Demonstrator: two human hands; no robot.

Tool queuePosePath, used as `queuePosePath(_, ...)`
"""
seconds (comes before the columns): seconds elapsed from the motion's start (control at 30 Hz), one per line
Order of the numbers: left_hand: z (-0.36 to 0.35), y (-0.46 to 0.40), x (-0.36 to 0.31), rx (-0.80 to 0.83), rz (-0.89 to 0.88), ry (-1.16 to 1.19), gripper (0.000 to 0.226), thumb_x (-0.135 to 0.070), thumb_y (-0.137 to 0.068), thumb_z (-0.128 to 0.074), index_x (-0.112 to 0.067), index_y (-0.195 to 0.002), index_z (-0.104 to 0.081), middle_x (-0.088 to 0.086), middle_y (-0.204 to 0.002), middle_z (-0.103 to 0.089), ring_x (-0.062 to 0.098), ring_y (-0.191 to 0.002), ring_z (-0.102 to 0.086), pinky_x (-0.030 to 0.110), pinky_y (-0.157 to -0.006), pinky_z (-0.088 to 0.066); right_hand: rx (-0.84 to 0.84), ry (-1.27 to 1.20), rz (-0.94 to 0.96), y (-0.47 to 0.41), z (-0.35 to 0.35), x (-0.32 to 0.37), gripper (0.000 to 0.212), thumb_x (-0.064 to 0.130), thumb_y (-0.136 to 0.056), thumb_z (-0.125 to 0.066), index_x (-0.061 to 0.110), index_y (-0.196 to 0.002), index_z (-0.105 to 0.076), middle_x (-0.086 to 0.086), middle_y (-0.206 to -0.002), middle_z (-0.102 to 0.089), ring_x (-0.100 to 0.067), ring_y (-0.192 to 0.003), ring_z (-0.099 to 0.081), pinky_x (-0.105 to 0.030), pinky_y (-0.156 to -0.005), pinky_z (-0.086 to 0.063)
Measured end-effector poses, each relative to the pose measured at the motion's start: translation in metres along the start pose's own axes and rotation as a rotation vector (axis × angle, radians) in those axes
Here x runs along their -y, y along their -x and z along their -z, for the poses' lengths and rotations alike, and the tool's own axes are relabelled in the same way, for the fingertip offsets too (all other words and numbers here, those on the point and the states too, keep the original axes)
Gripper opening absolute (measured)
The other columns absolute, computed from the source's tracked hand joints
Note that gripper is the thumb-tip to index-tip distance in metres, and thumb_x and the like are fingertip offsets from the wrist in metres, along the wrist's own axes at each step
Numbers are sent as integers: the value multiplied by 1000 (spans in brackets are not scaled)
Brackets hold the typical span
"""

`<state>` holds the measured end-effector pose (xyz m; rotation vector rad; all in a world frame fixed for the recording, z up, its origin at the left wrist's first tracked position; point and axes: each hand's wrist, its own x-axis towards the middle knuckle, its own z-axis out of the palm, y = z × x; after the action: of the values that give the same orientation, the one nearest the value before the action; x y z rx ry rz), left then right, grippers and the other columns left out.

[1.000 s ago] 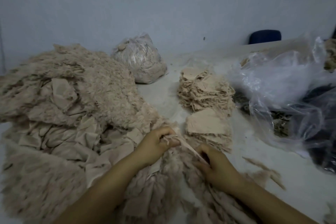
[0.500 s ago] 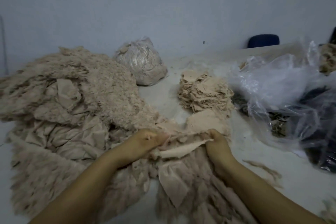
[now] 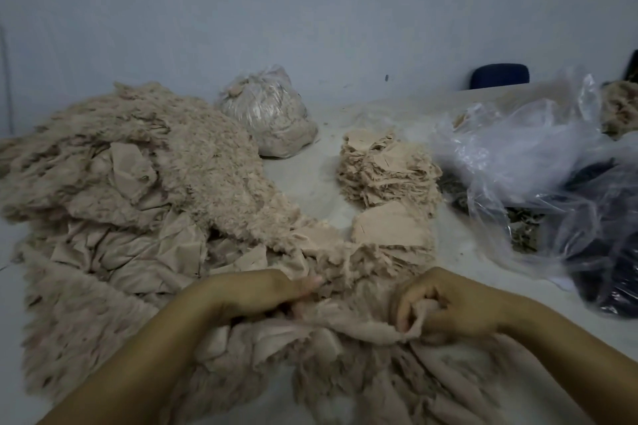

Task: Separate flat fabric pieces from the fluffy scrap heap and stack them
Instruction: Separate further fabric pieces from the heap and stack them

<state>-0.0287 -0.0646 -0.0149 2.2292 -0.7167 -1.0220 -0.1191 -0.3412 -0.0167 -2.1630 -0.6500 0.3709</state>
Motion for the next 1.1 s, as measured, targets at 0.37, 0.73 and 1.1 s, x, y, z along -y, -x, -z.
queuePosePath(0.37, -31, -22, -6, -384, -87, -404, 24, -22, -83, -66, -21, -66, -49, -4, -70, -51, 13, -71, -53, 20, -55, -36, -218, 110, -421, -58, -50, 12, 42, 58, -78, -68, 22, -66, -51, 10, -59, -47, -3, -53, -42, -21, -49, -30)
queuePosePath(0.73, -3, -11, -24, -851, -424, 69, 32, -21, -82, -72, -26, -60, -49, -10, -60, -53, 3, -55, -49, 25, -58, -41, -664, -719, -11, -64, -37, 24, 21, 7, -89, -61, 13, -70, -62, -1, -66, -55, -11, -62, -49, -20, -60, -40)
queuePosePath(1.1, -11, -39, -37, -946, -585, 247, 19, -29, -75, -67, -29, -64, -51, -17, -59, -54, -4, -55, -46, 15, -57, -39, -666, -747, -72, -72, -34, 24, 28, 25, -87, -65, 3, -71, -57, -7, -58, -47, -13, -50, -42, -23, -48, -34)
